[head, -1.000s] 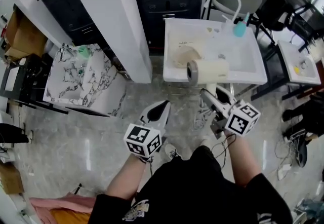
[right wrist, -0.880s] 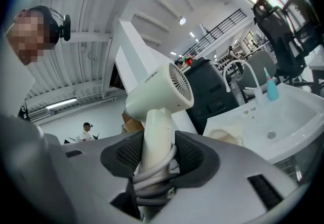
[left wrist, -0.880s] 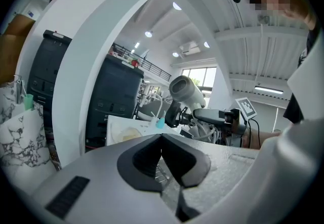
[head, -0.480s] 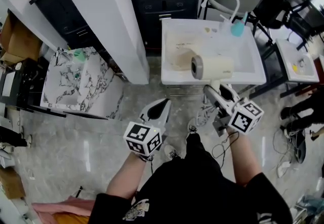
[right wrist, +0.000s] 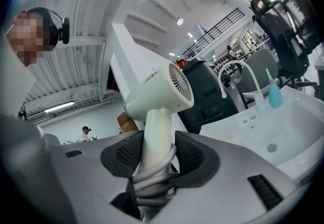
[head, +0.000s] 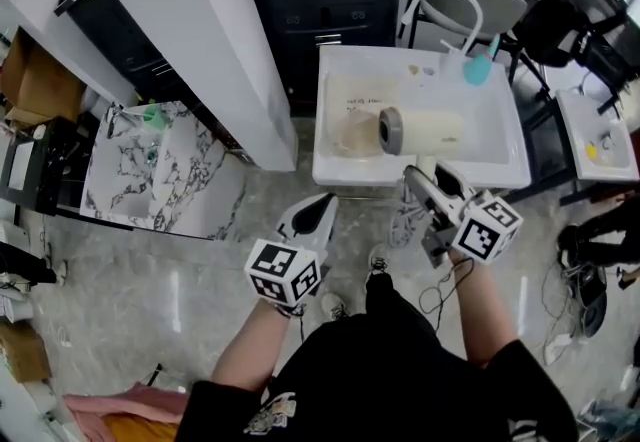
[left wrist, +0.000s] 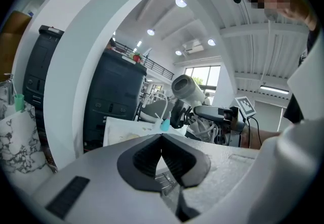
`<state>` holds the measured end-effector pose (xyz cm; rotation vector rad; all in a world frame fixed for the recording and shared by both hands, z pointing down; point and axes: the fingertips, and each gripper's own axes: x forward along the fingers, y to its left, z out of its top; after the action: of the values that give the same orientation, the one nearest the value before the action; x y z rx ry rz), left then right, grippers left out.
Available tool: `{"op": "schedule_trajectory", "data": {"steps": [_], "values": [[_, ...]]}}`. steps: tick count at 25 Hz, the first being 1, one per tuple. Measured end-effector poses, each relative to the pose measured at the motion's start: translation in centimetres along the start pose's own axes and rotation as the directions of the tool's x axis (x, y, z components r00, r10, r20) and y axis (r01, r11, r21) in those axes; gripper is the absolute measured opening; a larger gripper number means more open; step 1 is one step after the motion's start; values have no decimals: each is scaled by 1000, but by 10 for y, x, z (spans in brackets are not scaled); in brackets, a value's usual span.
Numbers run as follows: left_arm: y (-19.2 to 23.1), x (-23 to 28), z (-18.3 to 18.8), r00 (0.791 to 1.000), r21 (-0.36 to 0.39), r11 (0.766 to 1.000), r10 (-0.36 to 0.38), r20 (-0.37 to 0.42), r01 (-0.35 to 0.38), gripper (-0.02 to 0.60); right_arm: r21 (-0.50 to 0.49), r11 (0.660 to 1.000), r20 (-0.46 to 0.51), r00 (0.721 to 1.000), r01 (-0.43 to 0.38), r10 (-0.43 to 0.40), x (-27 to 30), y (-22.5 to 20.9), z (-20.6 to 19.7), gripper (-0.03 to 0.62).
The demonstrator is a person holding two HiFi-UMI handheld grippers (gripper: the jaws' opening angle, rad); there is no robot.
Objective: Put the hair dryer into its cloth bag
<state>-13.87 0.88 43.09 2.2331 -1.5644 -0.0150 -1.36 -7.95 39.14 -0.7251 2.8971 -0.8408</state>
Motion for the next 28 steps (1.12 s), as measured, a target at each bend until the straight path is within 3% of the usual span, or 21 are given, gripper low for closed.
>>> {"op": "schedule_trajectory", "data": {"steps": [14,28], "values": [[16,117,23,998,-10,998,62,-20,-63,3,22,999,-40,998,-48,49,37,-103,55,183],[32,179,43,990,-6,990,138,-14,-138,3,54,991,-90,987,-125,130,66,-152,71,183]]}}
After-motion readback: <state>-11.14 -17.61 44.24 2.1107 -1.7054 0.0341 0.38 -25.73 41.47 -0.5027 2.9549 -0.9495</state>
